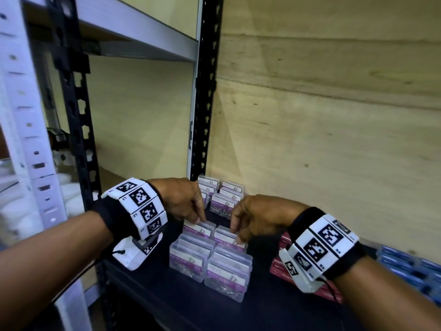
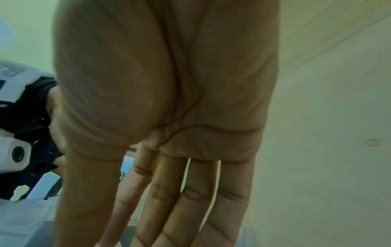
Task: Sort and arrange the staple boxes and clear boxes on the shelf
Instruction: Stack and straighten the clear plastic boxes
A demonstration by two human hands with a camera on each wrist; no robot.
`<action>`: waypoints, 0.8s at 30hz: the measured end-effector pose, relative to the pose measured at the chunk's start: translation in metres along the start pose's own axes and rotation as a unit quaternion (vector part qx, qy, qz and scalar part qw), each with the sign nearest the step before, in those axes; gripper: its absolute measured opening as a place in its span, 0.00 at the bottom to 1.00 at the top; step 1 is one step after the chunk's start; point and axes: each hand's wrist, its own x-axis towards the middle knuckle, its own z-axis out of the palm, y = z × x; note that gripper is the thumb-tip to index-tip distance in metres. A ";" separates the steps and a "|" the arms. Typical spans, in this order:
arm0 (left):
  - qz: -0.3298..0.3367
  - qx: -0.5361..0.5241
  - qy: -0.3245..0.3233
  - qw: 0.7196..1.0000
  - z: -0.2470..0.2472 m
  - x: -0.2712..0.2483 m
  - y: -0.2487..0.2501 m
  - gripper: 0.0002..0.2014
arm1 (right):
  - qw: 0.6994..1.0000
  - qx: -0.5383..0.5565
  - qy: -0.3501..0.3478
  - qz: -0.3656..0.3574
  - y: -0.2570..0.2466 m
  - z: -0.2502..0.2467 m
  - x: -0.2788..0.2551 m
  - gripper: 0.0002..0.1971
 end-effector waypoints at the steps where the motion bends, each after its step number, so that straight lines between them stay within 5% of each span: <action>1: 0.001 -0.004 -0.003 1.000 0.001 -0.003 0.002 0.10 | 1.000 0.002 -0.002 -0.001 0.000 0.001 -0.003 0.09; 14: -0.018 -0.003 -0.004 1.000 0.007 -0.031 0.022 0.11 | 1.000 -0.019 -0.011 0.000 -0.006 0.005 -0.031 0.11; 17: -0.051 0.013 -0.045 0.998 0.003 -0.041 0.026 0.29 | 0.999 -0.033 -0.015 0.015 -0.009 0.003 -0.036 0.17; 20: -0.100 0.033 -0.113 0.988 0.002 -0.049 0.026 0.48 | 0.996 -0.036 -0.062 0.051 -0.012 0.002 -0.039 0.35; 24: -0.103 0.068 -0.144 0.982 0.015 -0.041 0.021 0.58 | 0.989 -0.069 -0.115 0.061 -0.016 0.009 -0.035 0.51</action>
